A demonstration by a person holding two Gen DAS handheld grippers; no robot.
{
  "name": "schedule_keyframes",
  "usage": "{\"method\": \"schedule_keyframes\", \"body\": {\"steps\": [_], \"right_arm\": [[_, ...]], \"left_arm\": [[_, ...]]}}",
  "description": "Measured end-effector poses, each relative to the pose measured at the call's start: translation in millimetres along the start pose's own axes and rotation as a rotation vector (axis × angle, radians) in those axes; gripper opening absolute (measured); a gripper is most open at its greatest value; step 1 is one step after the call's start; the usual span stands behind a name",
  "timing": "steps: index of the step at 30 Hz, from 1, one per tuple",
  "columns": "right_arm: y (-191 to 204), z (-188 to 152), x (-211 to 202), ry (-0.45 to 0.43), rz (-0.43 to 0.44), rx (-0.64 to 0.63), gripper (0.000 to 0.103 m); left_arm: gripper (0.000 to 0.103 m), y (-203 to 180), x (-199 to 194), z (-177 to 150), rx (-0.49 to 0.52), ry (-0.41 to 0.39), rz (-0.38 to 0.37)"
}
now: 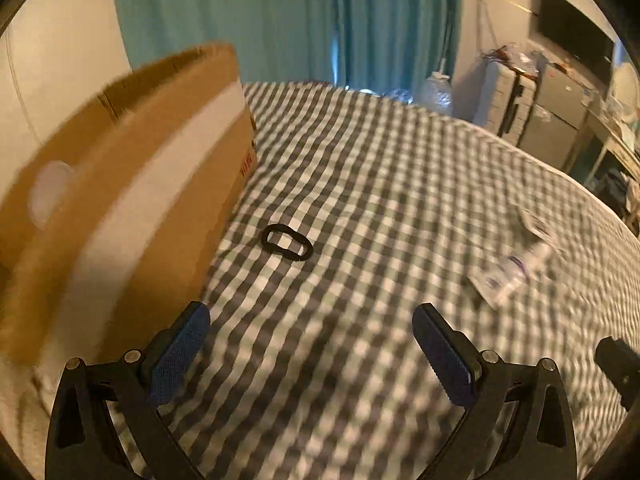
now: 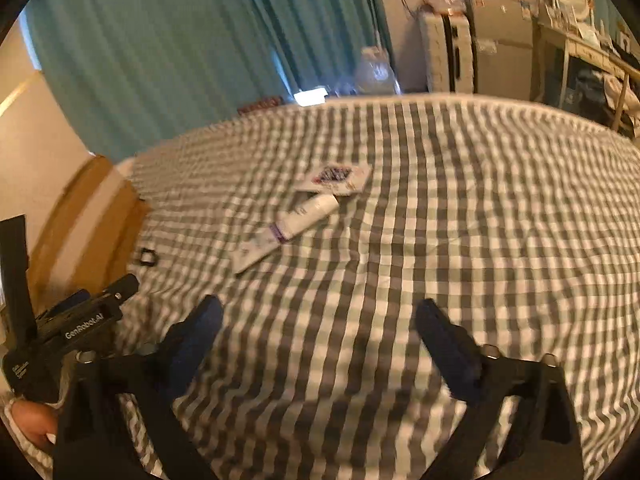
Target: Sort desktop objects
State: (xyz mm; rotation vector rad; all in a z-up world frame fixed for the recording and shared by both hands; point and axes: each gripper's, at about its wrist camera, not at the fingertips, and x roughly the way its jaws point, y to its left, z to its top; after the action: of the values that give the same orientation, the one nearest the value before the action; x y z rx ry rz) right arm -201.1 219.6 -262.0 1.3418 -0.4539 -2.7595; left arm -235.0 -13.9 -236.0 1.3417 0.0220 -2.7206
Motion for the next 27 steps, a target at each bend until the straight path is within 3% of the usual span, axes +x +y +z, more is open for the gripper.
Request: {"method": "schedule_keyframes", "body": {"steps": [1,5,9,12,13,14,15,16,19,24,27], "right_arm": [[0.0,4.2,12.3,0.015,0.014,0.014,0.08],[6.2,15.2,49.8,0.034,0.023,0.042,0.08],[16.2,32.4,83.8,0.031,-0.019,0.068,0.08],[19.7,43.3,96.3,0.022,-0.032,0.097,0.079],[22.6,47.7,101.3,0.027,-0.049,0.082,0.075],[28.9,45.1,101.4,0.036,-0.079,0.048,0.058],[33.6,45.7,105.1,0.055,-0.135,-0.02,0.048],[34.0,44.7,105.2,0.057,-0.147,-0.046,0.046],[24.6,39.1,95.9,0.044,-0.113,-0.038,0.035],[9.4,23.7,74.0,0.066,-0.054,-0.015,0.016],[9.4,10.1,63.1,0.081,-0.034,-0.015,0.014]], "left_arm": [[0.103,2.5,12.2,2.7,-0.014,0.007,0.006],[0.103,12.3,44.1,11.8,-0.054,0.016,0.027],[0.103,-3.8,65.1,21.0,0.019,0.021,0.062],[0.102,-2.3,79.4,24.8,0.011,0.022,0.069],[0.087,-0.3,80.3,24.7,0.001,0.019,0.037],[0.071,3.8,81.1,23.9,-0.011,0.01,0.016],[0.028,6.7,80.8,24.2,-0.017,0.006,0.019],[0.014,10.4,81.7,25.5,-0.021,0.024,0.017],[0.005,22.6,78.1,25.5,-0.045,0.049,-0.038],[0.004,35.6,54.1,12.4,-0.03,0.041,-0.095],[0.004,38.9,34.5,4.1,-0.013,0.031,-0.128]]}}
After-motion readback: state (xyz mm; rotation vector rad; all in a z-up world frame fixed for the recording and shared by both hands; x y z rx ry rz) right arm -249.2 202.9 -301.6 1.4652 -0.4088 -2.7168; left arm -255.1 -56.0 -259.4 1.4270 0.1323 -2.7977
